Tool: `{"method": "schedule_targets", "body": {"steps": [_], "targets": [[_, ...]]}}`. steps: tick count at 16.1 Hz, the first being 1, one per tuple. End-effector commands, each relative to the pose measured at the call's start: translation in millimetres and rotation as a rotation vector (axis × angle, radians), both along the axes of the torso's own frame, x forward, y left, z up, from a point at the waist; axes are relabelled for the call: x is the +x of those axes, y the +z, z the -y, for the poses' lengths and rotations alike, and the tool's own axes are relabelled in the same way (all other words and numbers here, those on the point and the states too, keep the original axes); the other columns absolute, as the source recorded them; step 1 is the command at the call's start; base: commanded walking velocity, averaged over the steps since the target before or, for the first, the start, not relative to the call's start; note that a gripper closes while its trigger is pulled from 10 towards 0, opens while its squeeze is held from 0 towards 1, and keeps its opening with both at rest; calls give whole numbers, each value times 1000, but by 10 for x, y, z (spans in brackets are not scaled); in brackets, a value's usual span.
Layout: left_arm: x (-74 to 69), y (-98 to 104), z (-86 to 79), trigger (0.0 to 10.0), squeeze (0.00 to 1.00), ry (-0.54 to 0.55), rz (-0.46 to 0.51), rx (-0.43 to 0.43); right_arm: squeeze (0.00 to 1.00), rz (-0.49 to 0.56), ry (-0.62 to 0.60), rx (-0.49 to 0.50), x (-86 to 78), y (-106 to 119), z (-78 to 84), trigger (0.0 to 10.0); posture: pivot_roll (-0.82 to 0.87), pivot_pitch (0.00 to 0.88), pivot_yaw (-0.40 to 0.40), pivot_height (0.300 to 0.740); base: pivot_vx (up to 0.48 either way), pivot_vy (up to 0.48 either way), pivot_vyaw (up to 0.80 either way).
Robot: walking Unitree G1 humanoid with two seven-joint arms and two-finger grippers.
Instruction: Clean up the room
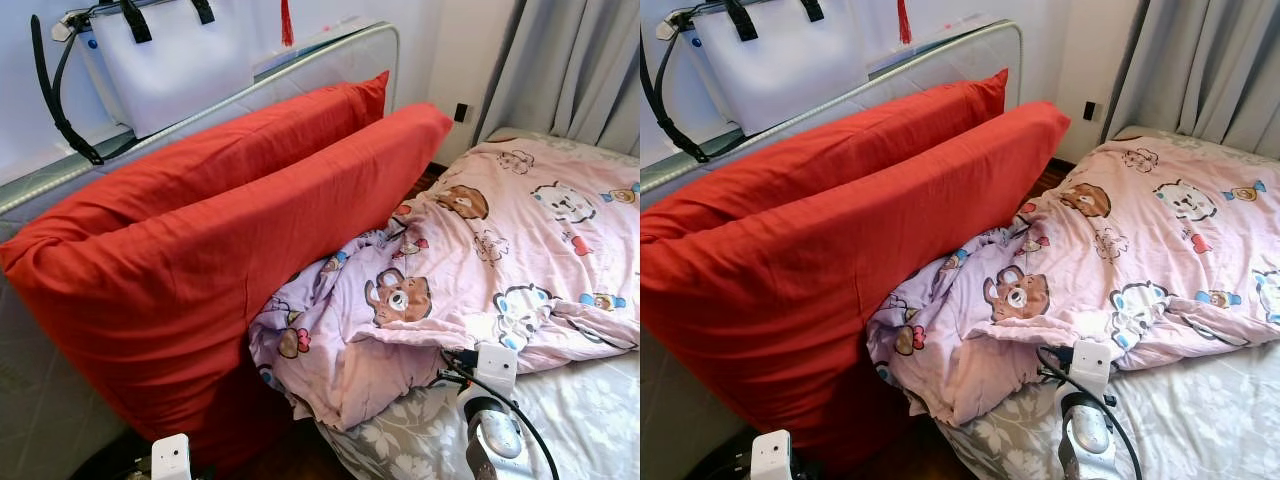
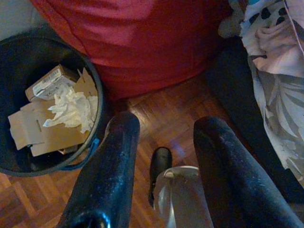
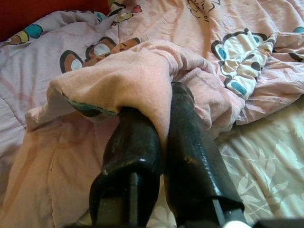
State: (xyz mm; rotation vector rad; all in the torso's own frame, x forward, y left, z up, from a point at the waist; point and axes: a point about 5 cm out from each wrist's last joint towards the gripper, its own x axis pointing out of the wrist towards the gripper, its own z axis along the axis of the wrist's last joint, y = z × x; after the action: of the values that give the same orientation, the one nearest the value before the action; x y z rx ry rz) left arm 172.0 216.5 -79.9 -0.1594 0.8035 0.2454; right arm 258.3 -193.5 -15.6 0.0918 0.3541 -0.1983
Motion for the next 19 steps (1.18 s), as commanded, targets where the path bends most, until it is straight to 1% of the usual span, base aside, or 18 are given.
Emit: {"method": "schedule_targets", "body": {"steps": [1,5,11,19], "targets": [[-47,-20,-42,10000,0,-2,-31,8,0,15,4,-1,36,27,-29,10000,-57,0,41,740,0,0,0],[-41,-13,-67,10000,0,4,-28,13,0,20,-9,0,61,48,-1,10000,-44,0,35,740,0,0,0],[-71,-32,-47,10000,0,9,-40,6,0,21,-3,9,72,50,-46,10000,-38,6,34,740,0,0,0],[-91,-37,-58,10000,0,1,-42,6,0,16,-5,7,68,43,-49,10000,-34,12,34,740,0,0,0]]}}
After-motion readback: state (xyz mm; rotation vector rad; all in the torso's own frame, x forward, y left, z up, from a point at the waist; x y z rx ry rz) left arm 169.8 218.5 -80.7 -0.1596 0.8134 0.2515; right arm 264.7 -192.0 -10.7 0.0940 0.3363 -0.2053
